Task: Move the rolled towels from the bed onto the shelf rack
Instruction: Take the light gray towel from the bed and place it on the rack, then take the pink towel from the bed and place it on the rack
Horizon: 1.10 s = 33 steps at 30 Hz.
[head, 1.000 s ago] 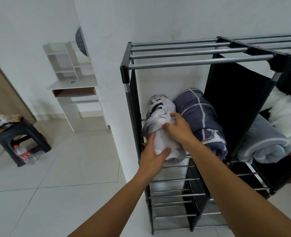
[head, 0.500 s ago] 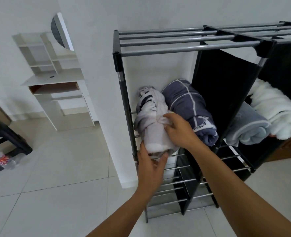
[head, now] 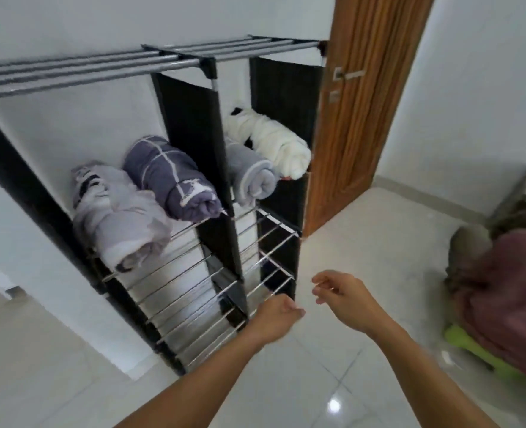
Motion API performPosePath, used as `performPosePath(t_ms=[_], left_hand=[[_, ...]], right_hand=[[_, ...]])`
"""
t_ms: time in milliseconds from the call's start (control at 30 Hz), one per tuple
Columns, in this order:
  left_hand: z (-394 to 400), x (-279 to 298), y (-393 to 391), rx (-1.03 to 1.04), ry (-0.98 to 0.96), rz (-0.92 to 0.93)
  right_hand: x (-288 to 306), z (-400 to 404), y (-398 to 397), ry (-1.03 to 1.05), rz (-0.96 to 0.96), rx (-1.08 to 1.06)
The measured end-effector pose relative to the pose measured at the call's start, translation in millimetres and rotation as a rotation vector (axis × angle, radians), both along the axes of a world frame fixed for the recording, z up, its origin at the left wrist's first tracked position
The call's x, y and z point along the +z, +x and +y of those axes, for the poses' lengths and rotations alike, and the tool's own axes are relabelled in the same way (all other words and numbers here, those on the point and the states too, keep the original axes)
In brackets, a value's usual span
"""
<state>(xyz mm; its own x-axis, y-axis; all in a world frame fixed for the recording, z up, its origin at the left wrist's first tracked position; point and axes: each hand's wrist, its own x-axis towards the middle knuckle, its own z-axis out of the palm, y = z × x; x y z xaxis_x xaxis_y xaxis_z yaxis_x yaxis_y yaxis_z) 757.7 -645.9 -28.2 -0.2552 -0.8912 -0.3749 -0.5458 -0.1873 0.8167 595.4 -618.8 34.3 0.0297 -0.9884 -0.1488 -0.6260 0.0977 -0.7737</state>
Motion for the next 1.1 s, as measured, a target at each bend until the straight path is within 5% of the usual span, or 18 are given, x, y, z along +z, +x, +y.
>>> performPosePath(t_ms=[267, 600, 833, 1100], left_hand=[[136, -3, -223, -0.717, 0.104, -0.105], [354, -23, -445, -1.434, 0.129, -0.238], [460, -43, -579, -1.684, 0.179, -0.314], [539, -72, -663, -1.587, 0.34, -0.549]], right_hand=[[-51, 279, -182, 0.184, -0.08, -0.715], [-81, 553, -284, 0.179, -0.227, -1.52], [-123, 649, -338, 0.117, -0.547, -1.96], [-149, 718, -369, -0.329, -1.065, -2.448]])
